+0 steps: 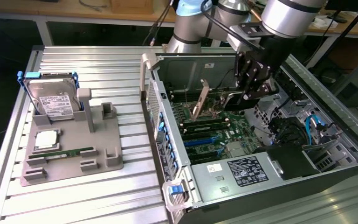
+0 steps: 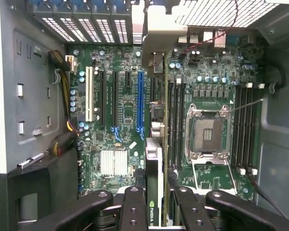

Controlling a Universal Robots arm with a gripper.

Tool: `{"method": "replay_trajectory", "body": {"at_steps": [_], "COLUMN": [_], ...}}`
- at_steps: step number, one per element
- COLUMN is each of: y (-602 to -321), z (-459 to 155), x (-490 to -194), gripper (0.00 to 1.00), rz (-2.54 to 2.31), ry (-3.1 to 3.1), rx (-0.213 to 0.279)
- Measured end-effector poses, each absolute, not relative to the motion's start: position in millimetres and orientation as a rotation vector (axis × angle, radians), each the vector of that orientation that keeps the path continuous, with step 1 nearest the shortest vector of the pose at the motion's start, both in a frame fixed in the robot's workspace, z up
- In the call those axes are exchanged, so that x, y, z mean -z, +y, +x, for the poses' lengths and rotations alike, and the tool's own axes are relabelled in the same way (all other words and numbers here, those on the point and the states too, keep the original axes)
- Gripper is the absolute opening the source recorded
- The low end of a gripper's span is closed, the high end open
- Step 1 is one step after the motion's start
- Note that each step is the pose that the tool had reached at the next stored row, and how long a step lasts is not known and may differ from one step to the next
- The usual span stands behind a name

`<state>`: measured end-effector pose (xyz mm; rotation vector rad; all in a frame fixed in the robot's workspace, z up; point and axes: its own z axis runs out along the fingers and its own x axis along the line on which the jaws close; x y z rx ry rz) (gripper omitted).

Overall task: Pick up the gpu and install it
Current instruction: 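Insert the gpu into the slot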

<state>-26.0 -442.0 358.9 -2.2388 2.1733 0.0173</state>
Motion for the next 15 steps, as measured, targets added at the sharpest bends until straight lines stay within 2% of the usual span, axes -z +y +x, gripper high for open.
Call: {"method": "replay_trajectory", "body": {"at_steps": [15], "y": [-445], "z": [-26], "x": [-332], "gripper": [0.27], "rz": [-2.238], "ry": [2.172], "rx": [-0.019]}}
